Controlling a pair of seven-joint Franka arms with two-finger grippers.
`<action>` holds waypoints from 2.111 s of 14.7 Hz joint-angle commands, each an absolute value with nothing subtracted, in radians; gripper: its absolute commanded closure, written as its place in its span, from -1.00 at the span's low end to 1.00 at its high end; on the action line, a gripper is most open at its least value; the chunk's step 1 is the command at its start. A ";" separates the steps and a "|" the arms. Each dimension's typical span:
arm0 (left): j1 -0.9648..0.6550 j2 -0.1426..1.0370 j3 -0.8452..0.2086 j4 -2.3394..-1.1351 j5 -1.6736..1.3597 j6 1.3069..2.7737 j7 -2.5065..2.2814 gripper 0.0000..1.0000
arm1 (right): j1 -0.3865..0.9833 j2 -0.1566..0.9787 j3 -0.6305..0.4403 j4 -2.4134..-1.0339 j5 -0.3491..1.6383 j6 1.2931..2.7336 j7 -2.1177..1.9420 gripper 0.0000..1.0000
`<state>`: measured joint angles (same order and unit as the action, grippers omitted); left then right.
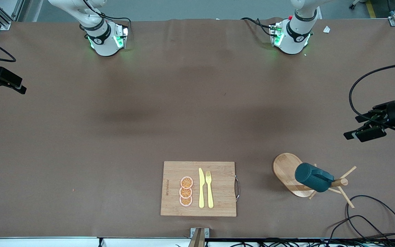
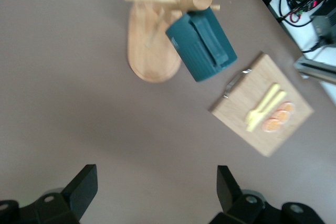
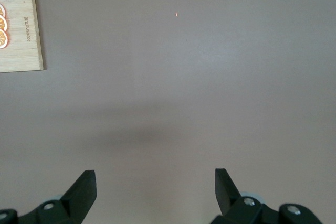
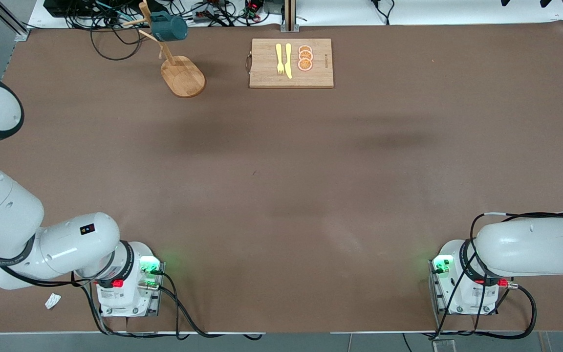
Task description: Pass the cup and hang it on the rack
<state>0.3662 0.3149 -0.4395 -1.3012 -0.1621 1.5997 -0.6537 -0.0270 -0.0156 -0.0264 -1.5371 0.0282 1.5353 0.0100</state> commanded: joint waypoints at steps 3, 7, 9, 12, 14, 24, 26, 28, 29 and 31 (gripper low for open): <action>0.370 0.272 -0.521 -1.324 0.064 1.595 -0.490 -1.00 | -0.040 -0.032 -0.018 -1.545 0.029 1.528 -0.006 -1.00; 0.368 0.258 -0.531 -1.322 0.127 1.595 -0.381 -1.00 | -0.063 -0.035 -0.021 -1.545 0.031 1.519 -0.020 -1.00; 0.365 0.224 -0.528 -1.330 0.129 1.576 -0.344 -1.00 | -0.066 -0.037 -0.026 -1.545 0.047 1.526 -0.023 -1.00; 0.242 0.152 -0.384 -1.374 0.120 1.523 -0.267 -1.00 | -0.064 -0.034 -0.026 -1.545 0.049 1.549 -0.023 -1.00; 0.076 0.092 -0.214 -1.425 0.101 1.523 -0.252 -1.00 | -0.061 -0.034 -0.023 -1.549 0.049 1.548 -0.023 -1.00; -0.055 -0.175 -0.101 -1.710 0.014 1.557 -0.252 -1.00 | -0.067 -0.031 -0.026 -1.542 0.043 1.549 -0.067 -1.00; -0.054 -0.169 -0.109 -1.697 0.017 1.540 -0.224 -1.00 | -0.066 -0.031 -0.026 -1.542 0.040 1.548 -0.067 -1.00; -0.052 -0.155 -0.109 -1.671 0.017 1.537 -0.146 -1.00 | -0.066 -0.031 -0.026 -1.542 0.041 1.551 -0.067 -1.00; -0.049 -0.149 -0.109 -1.661 0.017 1.537 -0.123 -1.00 | -0.066 -0.031 -0.026 -1.542 0.043 1.555 -0.067 -1.00; -0.046 -0.146 -0.109 -1.660 0.017 1.536 -0.106 -1.00 | -0.066 -0.031 -0.026 -1.542 0.045 1.549 -0.067 -1.00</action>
<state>-0.0513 -0.1533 -0.1089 -1.6784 0.0247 1.5422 -0.1429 -0.0478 -0.0159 -0.0362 -1.5351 0.0351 1.5521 -0.0507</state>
